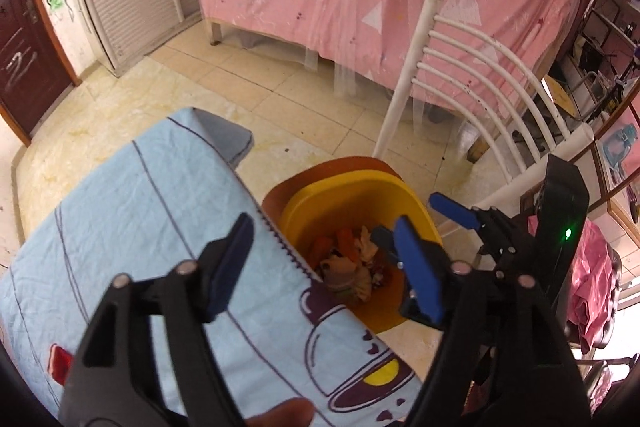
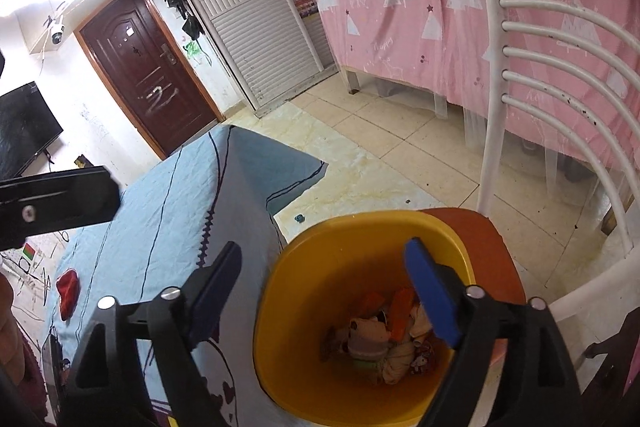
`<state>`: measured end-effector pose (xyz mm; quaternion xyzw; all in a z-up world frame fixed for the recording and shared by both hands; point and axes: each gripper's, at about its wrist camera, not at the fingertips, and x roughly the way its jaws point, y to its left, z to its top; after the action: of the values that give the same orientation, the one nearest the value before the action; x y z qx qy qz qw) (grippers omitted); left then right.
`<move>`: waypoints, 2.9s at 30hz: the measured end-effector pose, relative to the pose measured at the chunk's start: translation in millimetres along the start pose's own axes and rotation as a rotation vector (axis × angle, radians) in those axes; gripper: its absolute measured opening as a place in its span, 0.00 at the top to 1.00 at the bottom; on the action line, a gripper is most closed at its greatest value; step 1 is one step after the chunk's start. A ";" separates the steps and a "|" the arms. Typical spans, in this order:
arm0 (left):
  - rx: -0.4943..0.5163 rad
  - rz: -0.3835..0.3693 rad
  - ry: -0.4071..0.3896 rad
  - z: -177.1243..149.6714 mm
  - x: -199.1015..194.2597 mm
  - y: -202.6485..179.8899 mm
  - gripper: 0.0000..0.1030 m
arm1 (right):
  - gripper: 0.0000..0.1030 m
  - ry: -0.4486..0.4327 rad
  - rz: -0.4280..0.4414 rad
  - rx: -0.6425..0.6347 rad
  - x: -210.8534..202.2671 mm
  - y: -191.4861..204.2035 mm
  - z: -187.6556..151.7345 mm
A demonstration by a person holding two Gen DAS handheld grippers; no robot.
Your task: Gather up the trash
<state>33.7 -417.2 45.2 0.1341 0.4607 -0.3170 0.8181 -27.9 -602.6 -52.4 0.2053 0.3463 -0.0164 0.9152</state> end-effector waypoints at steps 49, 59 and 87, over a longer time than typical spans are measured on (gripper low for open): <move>-0.493 0.419 -0.384 -218.4 -191.5 284.2 0.06 | 0.08 -0.119 0.219 -0.430 13.7 282.1 -12.5; -0.506 0.484 -0.393 -262.4 -182.5 293.5 0.06 | 0.08 -0.115 0.239 -0.437 13.9 287.1 -31.0; -0.521 0.471 -0.333 -277.2 -143.0 303.0 0.06 | 0.08 -0.088 0.243 -0.401 27.4 273.1 -49.1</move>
<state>-10.6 12.3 -6.4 -0.0296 0.3433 -0.0102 0.9387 9.2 -330.6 -3.6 0.0586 0.2750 0.1540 0.9472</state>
